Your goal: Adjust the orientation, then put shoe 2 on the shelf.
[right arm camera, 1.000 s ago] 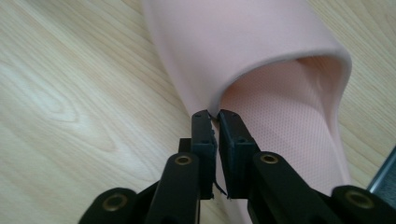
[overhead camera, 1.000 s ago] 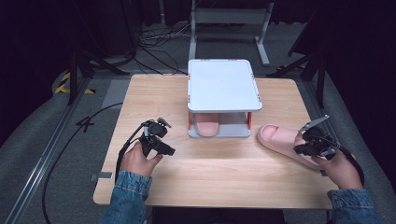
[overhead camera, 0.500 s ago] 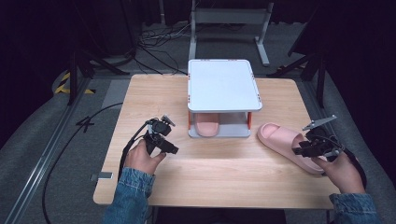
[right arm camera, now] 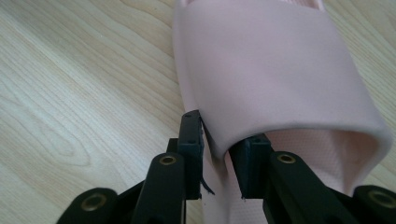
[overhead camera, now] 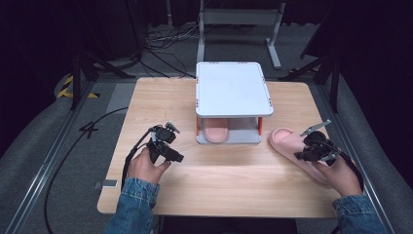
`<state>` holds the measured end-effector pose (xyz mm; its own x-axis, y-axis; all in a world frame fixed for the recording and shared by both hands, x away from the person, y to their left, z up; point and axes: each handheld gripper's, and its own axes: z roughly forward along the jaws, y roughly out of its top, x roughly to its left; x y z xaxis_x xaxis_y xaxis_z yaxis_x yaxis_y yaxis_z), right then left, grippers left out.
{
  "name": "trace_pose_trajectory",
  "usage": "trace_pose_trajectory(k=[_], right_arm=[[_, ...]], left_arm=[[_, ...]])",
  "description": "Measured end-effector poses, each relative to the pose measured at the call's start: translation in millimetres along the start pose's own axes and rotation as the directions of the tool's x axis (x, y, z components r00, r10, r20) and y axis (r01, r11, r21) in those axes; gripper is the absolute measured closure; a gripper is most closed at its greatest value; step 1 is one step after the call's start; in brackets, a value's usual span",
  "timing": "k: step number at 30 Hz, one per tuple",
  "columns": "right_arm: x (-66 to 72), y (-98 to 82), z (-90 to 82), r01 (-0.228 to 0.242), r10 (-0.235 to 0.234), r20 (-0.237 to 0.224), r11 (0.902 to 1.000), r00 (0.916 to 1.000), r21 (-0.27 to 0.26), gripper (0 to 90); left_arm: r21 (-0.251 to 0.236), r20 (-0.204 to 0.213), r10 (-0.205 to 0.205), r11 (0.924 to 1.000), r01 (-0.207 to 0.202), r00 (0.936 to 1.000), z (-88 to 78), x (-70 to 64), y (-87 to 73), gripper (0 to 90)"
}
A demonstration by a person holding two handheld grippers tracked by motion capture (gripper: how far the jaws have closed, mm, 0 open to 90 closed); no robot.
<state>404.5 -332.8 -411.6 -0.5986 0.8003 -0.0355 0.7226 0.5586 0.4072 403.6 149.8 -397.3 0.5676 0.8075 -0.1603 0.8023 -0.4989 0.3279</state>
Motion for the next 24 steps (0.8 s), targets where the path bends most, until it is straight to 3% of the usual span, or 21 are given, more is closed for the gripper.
trace_pose_trajectory(k=[1,7,11,12,15,24], right_arm=[[1.4,0.3,-2.0,-0.011,0.011,-0.002,0.9999,0.9999,0.001,76.8],[23.0,6.8,-21.8,-0.044,0.044,0.005,0.9985,0.9990,-0.033,79.5],[42.6,14.0,-31.5,-0.021,0.020,-0.008,0.9976,0.9998,-0.065,80.4],[46.3,15.6,-32.7,-0.017,0.016,-0.011,0.9971,0.9998,-0.074,80.5],[62.9,23.9,-36.0,0.007,-0.008,-0.012,0.9959,0.9999,-0.090,80.4],[95.3,50.1,-29.1,0.028,-0.029,-0.010,0.9938,0.9995,-0.108,80.0]], left_arm=[[-0.001,0.014,-0.016,0.9999,0.016,0.9998,0.5,-0.9,0.3,45.4],[0.000,0.006,0.010,0.9999,-0.010,0.9999,0.7,-1.5,5.4,45.4],[-0.007,0.008,0.014,0.9999,-0.014,0.9999,0.5,-0.8,7.0,45.4],[-0.006,0.023,0.000,1.0000,0.000,0.9997,0.7,-0.7,7.1,45.4],[-0.015,0.019,-0.013,0.9998,0.014,0.9997,-1.3,0.2,6.8,45.6],[-0.025,0.006,-0.034,0.9991,0.034,0.9994,-8.0,2.2,-2.9,45.0]])
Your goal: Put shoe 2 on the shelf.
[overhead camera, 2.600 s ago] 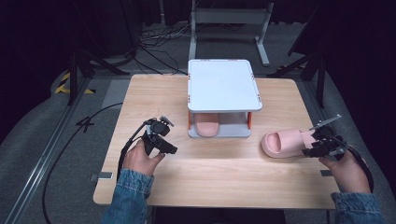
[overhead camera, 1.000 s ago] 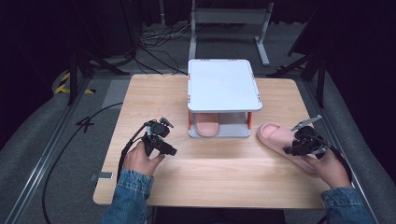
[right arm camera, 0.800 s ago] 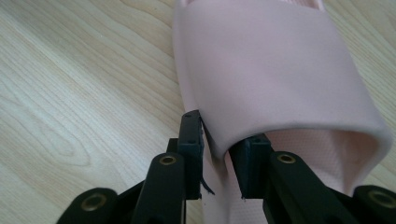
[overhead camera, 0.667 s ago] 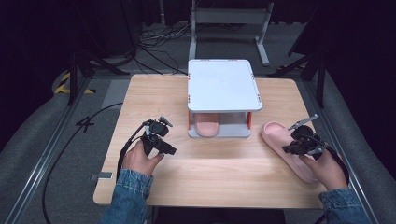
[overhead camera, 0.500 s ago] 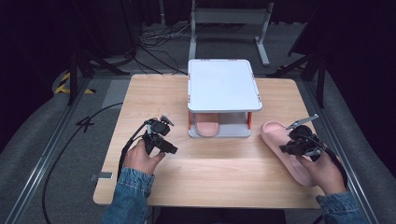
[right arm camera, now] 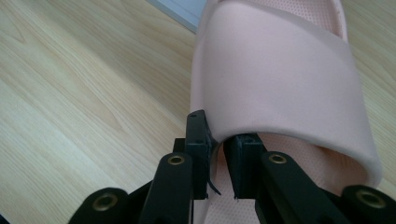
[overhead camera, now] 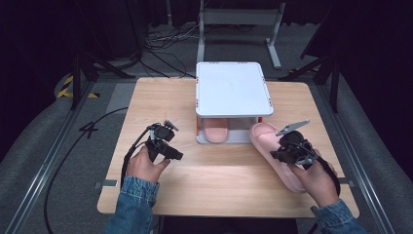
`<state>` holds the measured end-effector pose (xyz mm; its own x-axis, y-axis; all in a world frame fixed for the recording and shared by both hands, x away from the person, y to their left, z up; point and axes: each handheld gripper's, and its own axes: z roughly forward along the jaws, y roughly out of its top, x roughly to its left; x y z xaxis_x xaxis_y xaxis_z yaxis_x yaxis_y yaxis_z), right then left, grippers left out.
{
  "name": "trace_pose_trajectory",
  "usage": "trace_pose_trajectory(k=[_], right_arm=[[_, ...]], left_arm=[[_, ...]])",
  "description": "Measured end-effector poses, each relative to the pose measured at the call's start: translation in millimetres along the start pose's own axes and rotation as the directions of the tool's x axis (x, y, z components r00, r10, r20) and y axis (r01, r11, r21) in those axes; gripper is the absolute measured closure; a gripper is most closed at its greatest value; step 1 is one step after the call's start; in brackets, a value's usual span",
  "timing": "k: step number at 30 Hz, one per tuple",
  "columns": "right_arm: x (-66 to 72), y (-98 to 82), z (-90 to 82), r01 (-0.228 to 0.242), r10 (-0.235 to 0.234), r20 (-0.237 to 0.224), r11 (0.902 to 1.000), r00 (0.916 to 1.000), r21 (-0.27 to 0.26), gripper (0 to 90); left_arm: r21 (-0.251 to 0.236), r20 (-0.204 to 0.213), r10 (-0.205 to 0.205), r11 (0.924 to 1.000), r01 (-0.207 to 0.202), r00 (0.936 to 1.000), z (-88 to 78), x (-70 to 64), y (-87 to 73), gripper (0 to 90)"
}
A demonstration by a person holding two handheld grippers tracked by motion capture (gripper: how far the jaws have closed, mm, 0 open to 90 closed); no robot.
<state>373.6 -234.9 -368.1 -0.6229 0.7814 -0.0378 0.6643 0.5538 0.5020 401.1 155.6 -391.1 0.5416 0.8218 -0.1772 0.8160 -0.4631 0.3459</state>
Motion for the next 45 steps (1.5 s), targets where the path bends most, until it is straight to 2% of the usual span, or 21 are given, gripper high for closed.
trace_pose_trajectory(k=[4,8,11,12,13,15,20,24,26,27,30,33,36,37,38,39,41,43,45], right_arm=[[9.7,14.2,9.5,0.018,-0.018,-0.013,0.9998,0.9998,-0.013,79.5],[12.1,28.4,23.1,0.010,-0.011,-0.019,0.9997,0.9998,-0.020,79.5],[11.7,37.5,35.1,-0.014,0.014,-0.011,0.9999,0.9998,-0.009,79.9],[11.7,40.4,39.1,-0.020,0.020,-0.010,0.9998,0.9997,-0.004,79.8],[11.5,44.0,43.9,-0.042,0.042,-0.010,0.9991,0.9991,0.004,79.8],[13.2,50.1,49.5,-0.061,0.061,-0.028,0.9982,0.9978,0.003,80.1],[23.3,65.1,58.8,-0.050,0.050,-0.002,0.9987,0.9987,0.001,79.0],[24.0,70.3,71.0,-0.056,0.056,0.020,0.9983,0.9982,0.011,76.8],[25.1,70.9,74.2,-0.048,0.048,0.032,0.9988,0.9983,0.006,72.1],[26.7,71.1,74.6,-0.038,0.038,0.025,0.9993,0.9990,-0.003,66.5],[28.5,68.5,68.8,-0.005,0.006,0.034,0.9997,0.9994,-0.025,60.0],[24.7,61.8,56.2,-0.019,0.019,0.004,0.9989,0.9998,-0.044,56.0],[20.2,51.8,38.8,-0.013,0.013,0.001,0.9971,0.9999,-0.074,53.2],[20.2,51.8,38.8,-0.013,0.013,0.001,0.9971,0.9999,-0.074,53.2],[14.6,40.3,21.4,-0.024,0.024,-0.009,0.9961,0.9997,-0.085,50.3],[13.2,36.8,17.6,-0.028,0.027,-0.011,0.9963,0.9996,-0.081,49.8],[11.6,29.1,12.1,-0.029,0.028,-0.012,0.9978,0.9995,-0.060,47.4],[9.6,18.1,9.9,-0.034,0.034,-0.018,0.9994,0.9993,-0.002,48.1],[8.0,6.3,12.2,-0.055,0.058,-0.042,0.9951,0.9974,0.082,52.7]], left_arm=[[-0.009,-0.006,-0.030,0.9995,0.030,0.9995,-5.1,2.7,-10.2,44.8],[-0.017,-0.022,-0.047,0.9988,0.046,0.9987,-8.1,5.0,-23.2,44.6],[-0.017,-0.036,-0.065,0.9978,0.064,0.9972,-11.4,9.4,-35.3,44.4],[-0.024,-0.036,-0.083,0.9963,0.083,0.9959,-12.9,10.5,-40.3,44.3],[-0.026,-0.035,-0.086,0.9960,0.085,0.9957,-14.2,11.9,-43.9,44.3],[-0.028,-0.037,-0.101,0.9946,0.100,0.9942,-16.7,13.6,-49.7,44.2],[-0.031,-0.042,-0.114,0.9931,0.113,0.9926,-19.6,15.8,-58.5,44.1],[-0.030,-0.042,-0.120,0.9924,0.119,0.9919,-19.0,16.8,-60.6,44.2],[-0.028,-0.045,-0.115,0.9931,0.114,0.9923,-18.7,17.2,-59.8,44.2],[-0.027,-0.040,-0.117,0.9929,0.116,0.9923,-18.6,16.6,-59.1,44.2],[-0.029,-0.039,-0.108,0.9938,0.107,0.9933,-17.5,15.0,-55.8,44.2],[-0.022,-0.036,-0.091,0.9957,0.090,0.9952,-15.5,13.4,-49.6,44.1],[-0.019,-0.032,-0.075,0.9971,0.074,0.9967,-13.5,12.1,-42.3,44.0],[-0.019,-0.032,-0.075,0.9971,0.074,0.9967,-13.5,12.1,-42.3,44.1],[-0.022,-0.022,-0.074,0.9971,0.073,0.9970,-11.5,11.2,-38.1,44.0],[-0.018,-0.018,-0.071,0.9973,0.071,0.9973,-11.0,11.3,-36.2,43.9],[-0.011,-0.014,-0.061,0.9981,0.060,0.9981,-9.0,10.8,-31.0,43.9],[-0.008,-0.009,-0.049,0.9988,0.049,0.9987,-7.9,9.9,-26.3,43.9],[-0.010,-0.005,-0.047,0.9988,0.047,0.9989,-7.0,8.8,-23.0,43.9]])
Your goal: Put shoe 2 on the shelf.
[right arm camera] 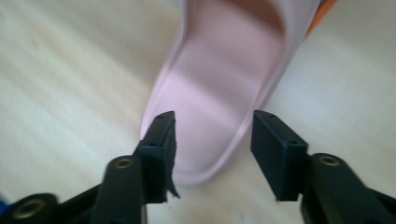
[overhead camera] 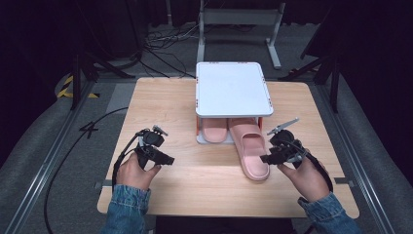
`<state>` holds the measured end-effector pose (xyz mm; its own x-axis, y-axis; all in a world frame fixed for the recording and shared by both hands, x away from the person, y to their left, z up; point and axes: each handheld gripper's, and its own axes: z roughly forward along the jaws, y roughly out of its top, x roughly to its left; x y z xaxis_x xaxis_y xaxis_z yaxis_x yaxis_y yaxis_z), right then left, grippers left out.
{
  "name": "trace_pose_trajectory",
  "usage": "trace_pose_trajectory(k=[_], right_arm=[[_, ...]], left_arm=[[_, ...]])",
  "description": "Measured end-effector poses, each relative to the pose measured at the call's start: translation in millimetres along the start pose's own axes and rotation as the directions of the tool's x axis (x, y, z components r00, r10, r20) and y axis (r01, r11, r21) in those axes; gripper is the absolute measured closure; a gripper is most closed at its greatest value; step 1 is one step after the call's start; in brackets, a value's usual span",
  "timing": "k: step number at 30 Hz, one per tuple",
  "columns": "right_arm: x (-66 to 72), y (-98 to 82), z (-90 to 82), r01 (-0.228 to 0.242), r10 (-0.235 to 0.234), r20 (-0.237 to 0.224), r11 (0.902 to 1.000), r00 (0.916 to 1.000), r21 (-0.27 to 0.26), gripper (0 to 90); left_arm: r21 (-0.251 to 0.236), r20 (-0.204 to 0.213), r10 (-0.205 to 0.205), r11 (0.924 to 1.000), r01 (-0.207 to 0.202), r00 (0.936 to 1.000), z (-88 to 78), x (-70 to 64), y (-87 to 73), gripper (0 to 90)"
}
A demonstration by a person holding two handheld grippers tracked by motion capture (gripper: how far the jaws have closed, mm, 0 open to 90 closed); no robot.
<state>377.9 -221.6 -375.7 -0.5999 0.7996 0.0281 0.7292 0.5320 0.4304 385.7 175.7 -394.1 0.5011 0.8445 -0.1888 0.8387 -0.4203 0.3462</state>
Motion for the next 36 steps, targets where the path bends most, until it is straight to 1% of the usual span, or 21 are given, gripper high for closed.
trace_pose_trajectory(k=[1,2,3,5,7,8,10,13,14,15,17,19,21,22,23,24,26,29,32,34,36], right_arm=[[-0.2,-4.3,2.6,-0.011,0.011,-0.011,0.9993,0.9999,0.035,52.6],[0.0,-8.4,6.2,-0.015,0.017,-0.017,0.9976,0.9997,0.068,52.7],[0.9,-12.8,11.6,-0.019,0.021,-0.018,0.9938,0.9996,0.109,52.7],[3.8,-18.6,20.1,-0.011,0.014,-0.018,0.9868,0.9997,0.162,52.8],[6.6,-24.0,28.4,-0.003,0.008,-0.024,0.9769,0.9997,0.214,52.7],[6.6,-24.0,28.4,-0.003,0.008,-0.024,0.9769,0.9997,0.214,52.7],[9.9,-29.9,34.0,-0.004,0.009,-0.019,0.9652,0.9998,0.261,53.2],[12.4,-35.8,39.2,-0.019,0.030,-0.029,0.9520,0.9991,0.306,53.5],[13.1,-36.7,41.2,-0.027,0.039,-0.032,0.9478,0.9987,0.318,54.4],[14.1,-38.1,45.1,-0.029,0.042,-0.033,0.9444,0.9986,0.327,54.8],[15.1,-38.4,49.4,-0.029,0.041,-0.028,0.9436,0.9988,0.330,55.4],[15.5,-36.6,53.6,-0.030,0.038,-0.021,0.9498,0.9991,0.312,55.8],[15.5,-35.1,55.4,-0.041,0.048,-0.017,0.9517,0.9987,0.304,55.9],[15.9,-33.3,57.1,-0.058,0.066,-0.017,0.9524,0.9977,0.299,57.5],[16.3,-32.0,58.8,-0.066,0.075,-0.017,0.9527,0.9971,0.296,62.8],[16.1,-31.1,59.1,-0.058,0.065,-0.016,0.9540,0.9978,0.294,67.0],[16.0,-28.9,59.1,-0.058,0.064,-0.014,0.9592,0.9979,0.277,70.5],[16.2,-24.2,58.6,-0.052,0.054,-0.002,0.9690,0.9985,0.242,77.3],[16.7,-17.5,60.0,-0.040,0.040,0.001,0.9757,0.9992,0.215,80.3],[16.3,-11.6,60.7,-0.035,0.036,-0.001,0.9785,0.9994,0.203,80.6],[15.5,-4.3,62.2,-0.030,0.031,-0.002,0.9808,0.9995,0.193,80.5]], left_arm=[[0.005,0.004,0.010,0.9999,-0.010,0.9999,1.0,-1.5,5.6,43.9],[-0.002,0.012,0.014,0.9999,-0.014,0.9998,2.2,-2.5,8.6,43.9],[0.001,0.015,0.017,0.9998,-0.017,0.9997,3.0,-2.8,10.6,43.9],[0.014,0.013,0.025,0.9996,-0.025,0.9996,5.3,-3.8,15.7,43.7],[0.014,0.020,0.030,0.9994,-0.031,0.9993,7.8,-4.8,20.6,43.7],[0.014,0.020,0.030,0.9994,-0.031,0.9993,7.8,-4.8,20.6,43.8],[0.018,0.023,0.036,0.9992,-0.036,0.9991,9.2,-6.0,24.9,43.7],[0.017,0.022,0.048,0.9987,-0.049,0.9986,11.6,-7.7,29.5,43.8],[0.023,0.033,0.042,0.9988,-0.042,0.9986,14.0,-9.3,30.8,43.6],[0.025,0.032,0.047,0.9986,-0.048,0.9984,15.1,-9.6,31.7,43.5],[0.031,0.029,0.060,0.9977,-0.061,0.9978,16.4,-10.2,33.1,43.6],[0.027,0.035,0.051,0.9983,-0.052,0.9981,16.8,-11.5,32.8,43.6],[0.026,0.039,0.050,0.9984,-0.051,0.9980,15.9,-11.3,32.4,43.6],[0.023,0.034,0.049,0.9985,-0.049,0.9982,14.9,-10.9,32.0,43.6],[0.022,0.036,0.048,0.9986,-0.048,0.9982,14.5,-10.3,31.6,43.5],[0.021,0.036,0.040,0.9990,-0.040,0.9986,14.2,-9.8,30.6,43.0],[0.027,0.034,0.033,0.9991,-0.034,0.9989,13.1,-9.0,29.0,42.8],[0.020,0.029,0.029,0.9994,-0.030,0.9992,10.8,-7.6,24.9,43.0],[0.016,0.022,0.016,0.9997,-0.017,0.9996,8.4,-5.8,19.7,43.1],[0.014,0.019,0.013,0.9998,-0.013,0.9997,6.7,-4.2,16.0,43.2],[0.012,0.006,0.009,0.9999,-0.009,0.9999,4.8,-2.9,12.3,43.2]])
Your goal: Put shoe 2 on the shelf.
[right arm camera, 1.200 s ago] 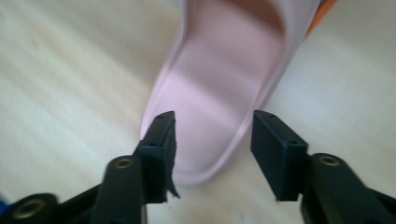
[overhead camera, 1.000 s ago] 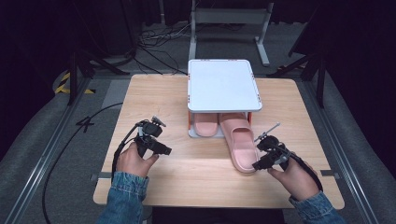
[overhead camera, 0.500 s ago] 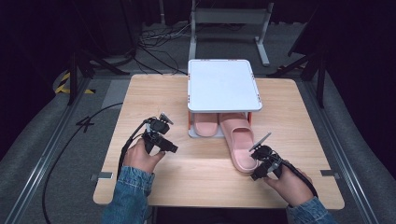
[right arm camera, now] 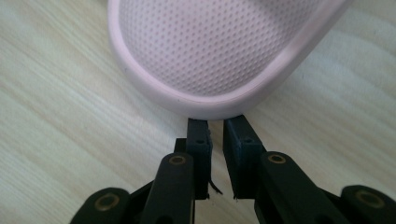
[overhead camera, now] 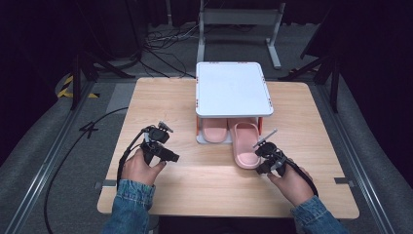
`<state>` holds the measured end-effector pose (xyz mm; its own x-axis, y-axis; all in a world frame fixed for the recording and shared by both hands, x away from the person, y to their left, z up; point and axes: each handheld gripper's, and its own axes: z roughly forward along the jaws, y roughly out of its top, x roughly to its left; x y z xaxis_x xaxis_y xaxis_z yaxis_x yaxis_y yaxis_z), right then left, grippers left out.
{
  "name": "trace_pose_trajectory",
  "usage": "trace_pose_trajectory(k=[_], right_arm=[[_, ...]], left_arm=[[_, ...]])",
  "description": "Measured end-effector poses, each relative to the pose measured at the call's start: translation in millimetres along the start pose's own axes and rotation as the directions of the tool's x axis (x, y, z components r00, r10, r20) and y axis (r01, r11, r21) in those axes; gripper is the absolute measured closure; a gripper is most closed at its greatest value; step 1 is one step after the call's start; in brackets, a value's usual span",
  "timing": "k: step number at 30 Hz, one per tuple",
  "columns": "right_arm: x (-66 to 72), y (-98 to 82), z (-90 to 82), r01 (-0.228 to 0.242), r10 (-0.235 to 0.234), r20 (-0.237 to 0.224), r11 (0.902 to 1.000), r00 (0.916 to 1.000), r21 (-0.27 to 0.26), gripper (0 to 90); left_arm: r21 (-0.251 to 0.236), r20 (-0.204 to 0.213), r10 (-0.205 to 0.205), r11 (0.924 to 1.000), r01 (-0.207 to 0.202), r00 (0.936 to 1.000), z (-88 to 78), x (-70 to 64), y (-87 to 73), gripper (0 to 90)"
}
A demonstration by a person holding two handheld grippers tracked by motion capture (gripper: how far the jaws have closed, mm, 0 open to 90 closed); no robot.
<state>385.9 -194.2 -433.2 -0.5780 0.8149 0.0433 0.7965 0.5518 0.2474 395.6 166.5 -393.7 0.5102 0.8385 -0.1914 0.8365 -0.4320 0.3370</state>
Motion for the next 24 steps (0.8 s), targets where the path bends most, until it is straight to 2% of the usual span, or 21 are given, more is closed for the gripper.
trace_pose_trajectory(k=[10,14,17,18,21,24], right_arm=[[-10.4,27.5,7.2,-0.006,0.005,-0.015,0.9999,0.9999,-0.015,79.9],[-16.4,31.7,7.0,-0.024,0.024,-0.010,0.9990,0.9997,-0.037,78.3],[-17.4,30.3,6.4,-0.016,0.015,-0.017,0.9997,0.9997,-0.021,77.0],[-14.1,27.7,4.0,-0.015,0.014,-0.025,0.9997,0.9996,-0.020,76.4],[-1.2,23.9,1.5,0.009,-0.011,-0.097,0.9997,0.9952,-0.021,77.6],[4.4,26.7,3.7,0.022,-0.025,-0.101,0.9995,0.9946,-0.024,79.4]], left_arm=[[-0.010,-0.015,-0.046,0.9989,0.046,0.9988,-7.3,6.5,-22.6,43.5],[-0.011,-0.018,-0.056,0.9984,0.056,0.9983,-9.5,8.0,-28.7,43.6],[-0.015,-0.017,-0.057,0.9983,0.056,0.9983,-10.5,8.9,-30.0,43.6],[-0.014,-0.015,-0.056,0.9983,0.056,0.9983,-10.6,9.0,-29.4,43.6],[-0.008,-0.014,-0.048,0.9988,0.048,0.9988,-7.7,7.2,-25.4,43.8],[-0.001,-0.013,-0.046,0.9989,0.046,0.9989,-6.0,5.2,-24.1,43.9]])
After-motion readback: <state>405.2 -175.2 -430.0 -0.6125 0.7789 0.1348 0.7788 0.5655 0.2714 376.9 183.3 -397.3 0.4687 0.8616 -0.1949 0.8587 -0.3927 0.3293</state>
